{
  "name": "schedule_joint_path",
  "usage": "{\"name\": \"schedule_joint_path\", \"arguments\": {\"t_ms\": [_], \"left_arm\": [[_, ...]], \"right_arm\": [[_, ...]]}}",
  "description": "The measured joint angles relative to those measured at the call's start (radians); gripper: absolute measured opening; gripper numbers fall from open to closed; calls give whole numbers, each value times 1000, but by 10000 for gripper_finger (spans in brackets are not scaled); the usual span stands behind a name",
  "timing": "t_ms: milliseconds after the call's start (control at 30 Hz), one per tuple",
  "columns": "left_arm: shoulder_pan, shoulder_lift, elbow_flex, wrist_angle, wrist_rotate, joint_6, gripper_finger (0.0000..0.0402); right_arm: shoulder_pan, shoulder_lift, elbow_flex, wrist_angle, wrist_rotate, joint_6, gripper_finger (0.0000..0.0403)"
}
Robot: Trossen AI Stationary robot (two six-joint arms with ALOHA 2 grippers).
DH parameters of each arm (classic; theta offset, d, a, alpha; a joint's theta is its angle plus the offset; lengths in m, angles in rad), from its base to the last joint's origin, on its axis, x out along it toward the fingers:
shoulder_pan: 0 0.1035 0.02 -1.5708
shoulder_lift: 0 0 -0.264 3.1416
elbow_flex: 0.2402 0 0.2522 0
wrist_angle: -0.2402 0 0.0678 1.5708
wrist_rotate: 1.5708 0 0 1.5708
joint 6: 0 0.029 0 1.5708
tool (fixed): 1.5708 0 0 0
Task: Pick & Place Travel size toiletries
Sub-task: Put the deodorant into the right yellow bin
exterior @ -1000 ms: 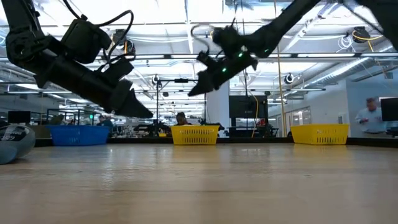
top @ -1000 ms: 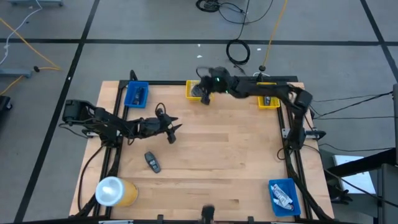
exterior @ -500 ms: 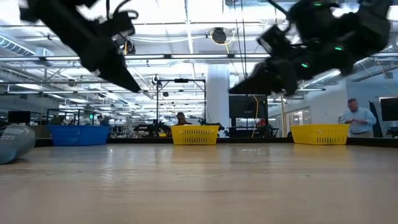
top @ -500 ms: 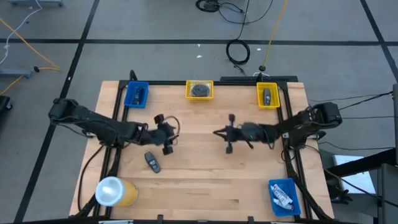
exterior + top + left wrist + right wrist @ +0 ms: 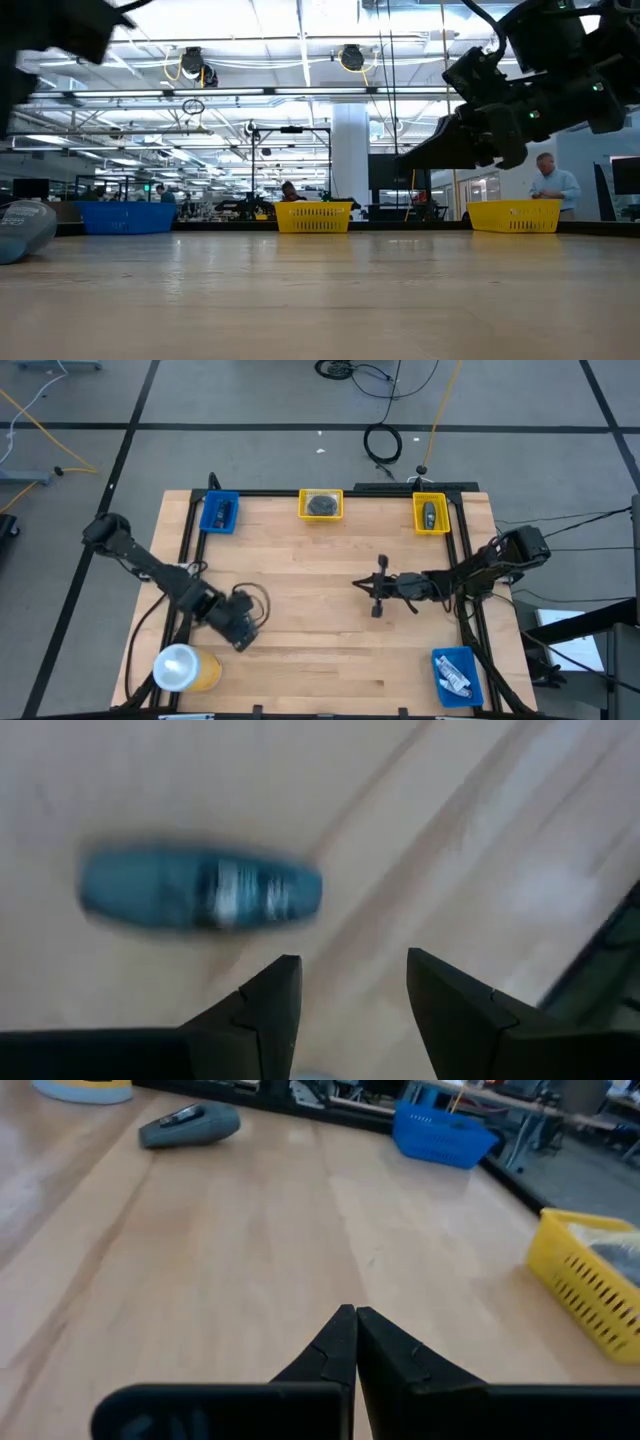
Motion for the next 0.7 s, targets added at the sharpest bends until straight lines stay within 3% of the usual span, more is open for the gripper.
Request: {"name": "schedule_joint_path", "arguments": {"t_ms": [200, 333, 433, 700], "left_arm": [[-89, 0, -70, 0, 38, -196, 179], [-129, 1, -89, 2, -7, -317, 179], [-159, 13, -112, 24, -59, -348, 179], [-144, 13, -256, 111, -69, -389, 179]], "right_arm": [[51, 0, -23, -1, 0, 30, 1], [72, 0, -24, 17, 0, 30, 1], [76, 0, -24, 38, 0, 30, 1], [68, 0, -24, 43, 3, 30, 1]]}}
